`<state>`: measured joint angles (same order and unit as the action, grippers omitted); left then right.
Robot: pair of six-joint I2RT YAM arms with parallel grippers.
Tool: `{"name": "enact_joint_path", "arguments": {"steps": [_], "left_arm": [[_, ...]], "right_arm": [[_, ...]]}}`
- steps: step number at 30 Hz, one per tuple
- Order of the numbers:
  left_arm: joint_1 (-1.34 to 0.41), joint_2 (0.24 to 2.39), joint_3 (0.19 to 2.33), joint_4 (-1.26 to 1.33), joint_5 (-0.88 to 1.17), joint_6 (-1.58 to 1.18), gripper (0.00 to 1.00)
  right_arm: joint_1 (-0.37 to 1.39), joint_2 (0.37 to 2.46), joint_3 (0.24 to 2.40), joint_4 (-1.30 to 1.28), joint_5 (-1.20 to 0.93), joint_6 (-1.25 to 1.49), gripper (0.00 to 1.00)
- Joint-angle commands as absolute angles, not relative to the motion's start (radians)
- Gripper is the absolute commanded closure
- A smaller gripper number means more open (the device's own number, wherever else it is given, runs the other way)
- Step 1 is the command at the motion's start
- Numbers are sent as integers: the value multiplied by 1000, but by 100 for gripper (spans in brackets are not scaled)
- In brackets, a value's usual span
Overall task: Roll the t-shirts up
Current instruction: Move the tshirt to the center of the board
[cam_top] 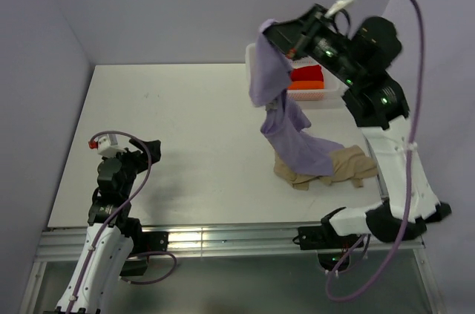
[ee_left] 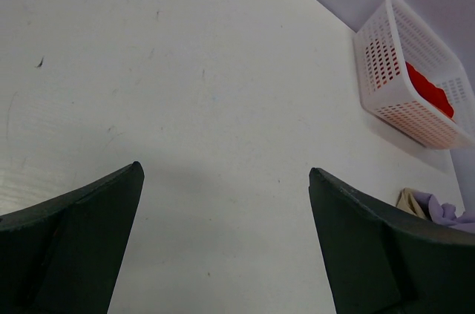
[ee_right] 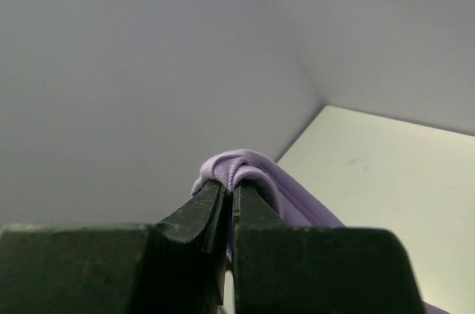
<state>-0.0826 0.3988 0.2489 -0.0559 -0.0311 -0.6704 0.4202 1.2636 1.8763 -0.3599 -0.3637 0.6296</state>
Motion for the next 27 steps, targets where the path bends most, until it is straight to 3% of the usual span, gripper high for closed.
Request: {"name": "enact_joint_path", "arguments": {"steps": [1,6,10,15,18,20,22,27], "left_arm": [[-81,387,264,-54,-54,-676,1],[-80,376,261,-57,-57,-680,1],[-81,377,262,-55,-41,-677,0],[-80,382,264,-55,-43,-678,1],[-80,385,265,-57,-40,-678,1],[-80,387,267,-58,-40,-676,1],[-80,385,267,-58,-38,-676,0],[-81,382,267,-57,-34,-676,1]], "right_arm": [[555,1385,2152,-350,-356,606,100],[603,1613,2540,-307,-397,707,100],[604,1600,2412,-36,-408,912,100],[609,1614,2367,-73,-434,940,100],[609,1576,2186,-127,-474,879,87],[609,1553,2064,-248,-454,807,55],[609,1520,1952,-358,-398,691,34],[603,1331,1512,-534,92,609,33]]}}
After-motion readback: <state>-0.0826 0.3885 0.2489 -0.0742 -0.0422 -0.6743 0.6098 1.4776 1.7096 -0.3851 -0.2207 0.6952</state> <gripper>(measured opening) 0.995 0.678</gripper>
